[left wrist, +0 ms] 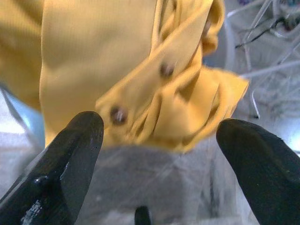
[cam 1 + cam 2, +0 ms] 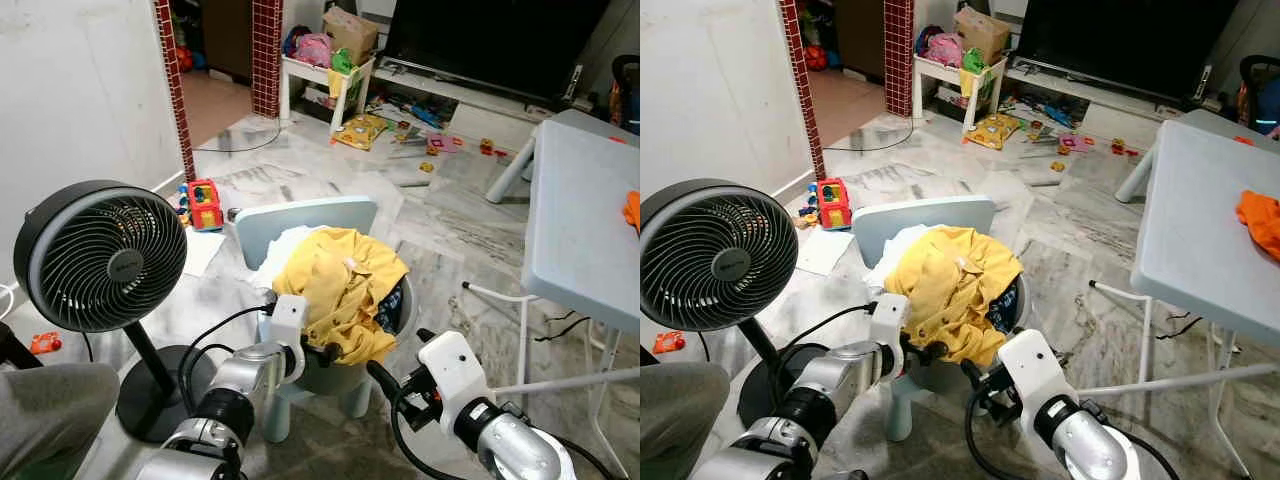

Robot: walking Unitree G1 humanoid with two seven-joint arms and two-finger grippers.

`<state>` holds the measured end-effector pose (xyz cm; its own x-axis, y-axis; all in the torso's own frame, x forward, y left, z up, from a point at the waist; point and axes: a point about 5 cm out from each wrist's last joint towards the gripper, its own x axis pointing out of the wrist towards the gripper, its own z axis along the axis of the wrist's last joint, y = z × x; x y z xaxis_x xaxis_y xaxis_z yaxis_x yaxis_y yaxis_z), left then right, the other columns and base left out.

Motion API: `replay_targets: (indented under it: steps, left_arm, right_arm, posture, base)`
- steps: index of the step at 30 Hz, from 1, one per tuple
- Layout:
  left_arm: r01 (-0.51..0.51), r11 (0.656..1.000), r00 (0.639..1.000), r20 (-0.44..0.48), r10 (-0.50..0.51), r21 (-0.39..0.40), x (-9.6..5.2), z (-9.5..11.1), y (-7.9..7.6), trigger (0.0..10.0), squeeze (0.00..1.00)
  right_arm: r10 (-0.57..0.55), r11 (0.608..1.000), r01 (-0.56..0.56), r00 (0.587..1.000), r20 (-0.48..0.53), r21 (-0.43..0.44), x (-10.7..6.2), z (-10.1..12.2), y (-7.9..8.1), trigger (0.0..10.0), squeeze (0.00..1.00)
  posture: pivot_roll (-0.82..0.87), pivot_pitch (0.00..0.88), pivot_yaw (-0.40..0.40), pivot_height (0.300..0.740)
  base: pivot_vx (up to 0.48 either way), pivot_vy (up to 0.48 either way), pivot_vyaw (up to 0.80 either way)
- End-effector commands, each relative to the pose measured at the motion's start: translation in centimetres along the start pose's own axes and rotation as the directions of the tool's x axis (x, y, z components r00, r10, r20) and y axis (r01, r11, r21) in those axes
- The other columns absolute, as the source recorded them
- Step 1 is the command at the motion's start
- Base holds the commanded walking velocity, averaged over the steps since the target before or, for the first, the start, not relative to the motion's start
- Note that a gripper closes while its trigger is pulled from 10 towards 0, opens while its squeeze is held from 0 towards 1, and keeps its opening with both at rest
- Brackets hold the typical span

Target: Hang hanger

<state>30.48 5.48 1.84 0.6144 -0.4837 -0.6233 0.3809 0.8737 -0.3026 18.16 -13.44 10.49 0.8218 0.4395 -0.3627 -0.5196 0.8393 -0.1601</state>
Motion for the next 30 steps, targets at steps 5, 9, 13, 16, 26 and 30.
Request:
replay_targets:
  steps: [5,9,13,16,26,30]
  left_arm:
    - [-0.029,0.999,0.999,0.036,0.029,-0.018,0.2,1.2,-0.1,10.0,0.0]
    - [-0.052,0.998,0.998,0.028,0.053,-0.033,0.3,1.2,0.1,10.0,0.0]
    - [-0.061,0.997,0.998,0.027,0.063,-0.045,0.3,1.4,0.1,10.0,0.0]
    - [-0.062,0.996,0.998,0.022,0.063,-0.061,0.4,1.2,0.1,10.0,0.0]
    - [-0.034,0.997,0.996,0.083,0.028,0.067,0.1,2.0,0.3,10.0,0.0]
    - [-0.02,0.995,0.988,0.154,0.005,0.094,-0.9,2.1,1.1,10.0,0.0]
  right_arm:
    - [-0.016,1.0,0.016,1.0,-0.022,0.01,-0.9,0.1,0.2,10.0,0.0]
    - [-0.017,1.0,0.017,0.999,-0.031,0.014,-1.3,0.2,0.3,10.0,0.0]
    - [-0.014,1.0,0.015,0.999,-0.043,0.023,-1.7,0.3,0.6,10.0,0.0]
    - [-0.001,0.999,0.003,0.999,-0.053,0.034,-2.1,0.3,1.0,10.0,0.0]
    - [-0.133,0.987,0.135,0.991,-0.035,0.085,-1.9,0.4,-0.1,10.0,0.0]
    - [-0.19,0.975,0.19,0.982,-0.008,0.117,-1.5,0.5,-1.2,10.0,0.0]
  posture:
    - [-0.13,0.0,-0.116,0.74]
    - [-0.14,0.0,-0.111,0.74]
    - [-0.15,0.0,-0.11,0.74]
    - [-0.15,0.0,-0.111,0.74]
    - [-0.12,0.0,-0.11,0.74]
    - [-0.08,0.0,-0.107,0.74]
  base:
    - [0.0,0.0,0.0]
    - [0.0,0.0,0.0]
    - [0.0,0.0,0.0]
    - [0.0,0.0,0.0]
    - [0.0,0.0,0.0]
    - [0.0,0.0,0.0]
